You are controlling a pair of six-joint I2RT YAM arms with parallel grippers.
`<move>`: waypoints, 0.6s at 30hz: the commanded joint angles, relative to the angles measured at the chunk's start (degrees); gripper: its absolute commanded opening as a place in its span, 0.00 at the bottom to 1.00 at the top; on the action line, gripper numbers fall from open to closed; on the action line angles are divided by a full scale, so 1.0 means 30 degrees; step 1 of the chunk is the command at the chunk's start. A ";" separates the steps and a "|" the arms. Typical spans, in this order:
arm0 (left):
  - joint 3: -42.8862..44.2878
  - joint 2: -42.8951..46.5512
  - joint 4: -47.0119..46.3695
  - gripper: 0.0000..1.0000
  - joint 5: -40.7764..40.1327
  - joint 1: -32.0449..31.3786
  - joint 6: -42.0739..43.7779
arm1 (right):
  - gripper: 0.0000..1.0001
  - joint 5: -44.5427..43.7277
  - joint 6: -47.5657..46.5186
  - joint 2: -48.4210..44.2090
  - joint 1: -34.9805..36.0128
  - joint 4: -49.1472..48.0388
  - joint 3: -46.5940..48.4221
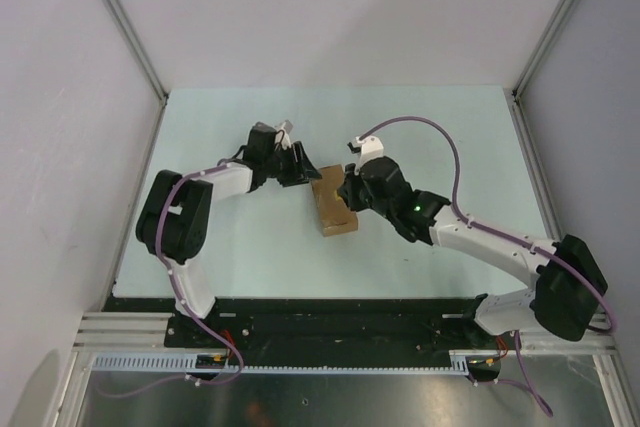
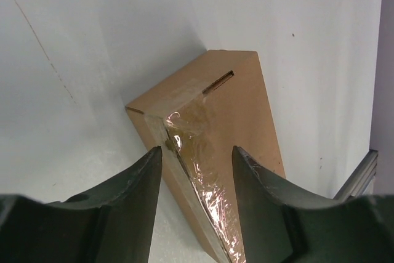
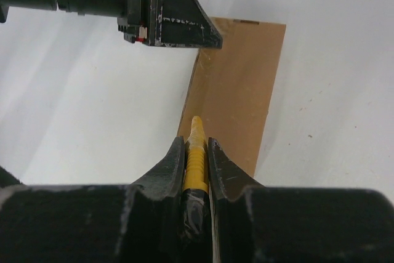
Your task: Unpack the express box
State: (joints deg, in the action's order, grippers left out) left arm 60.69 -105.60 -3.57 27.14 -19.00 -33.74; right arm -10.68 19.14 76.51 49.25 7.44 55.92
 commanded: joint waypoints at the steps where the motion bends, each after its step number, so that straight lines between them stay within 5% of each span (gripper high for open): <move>1: 0.0105 0.1331 -0.0186 0.57 -0.0548 0.0123 0.1166 | 0.00 -0.2908 -0.0139 0.0745 0.0690 -0.3147 0.0051; 4: -0.0481 0.2473 -0.0186 0.73 -0.1220 0.0212 0.1781 | 0.00 -0.4431 0.0095 0.1360 0.1246 -0.4149 0.0109; 8: -0.0775 0.3442 -0.0186 0.77 -0.1516 0.0387 0.2367 | 0.00 -0.6312 0.0884 0.2354 0.1949 -0.3947 0.0840; 18: 0.0103 0.1774 -0.0186 0.59 0.0066 0.0505 0.2075 | 0.00 -0.7576 0.0977 0.3352 0.2243 -0.4000 0.1721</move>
State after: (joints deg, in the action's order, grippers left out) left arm 58.72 -98.70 -3.57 25.56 -17.65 -28.86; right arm -29.69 22.06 85.82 55.68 -0.75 58.30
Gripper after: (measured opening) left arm 0.590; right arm 0.164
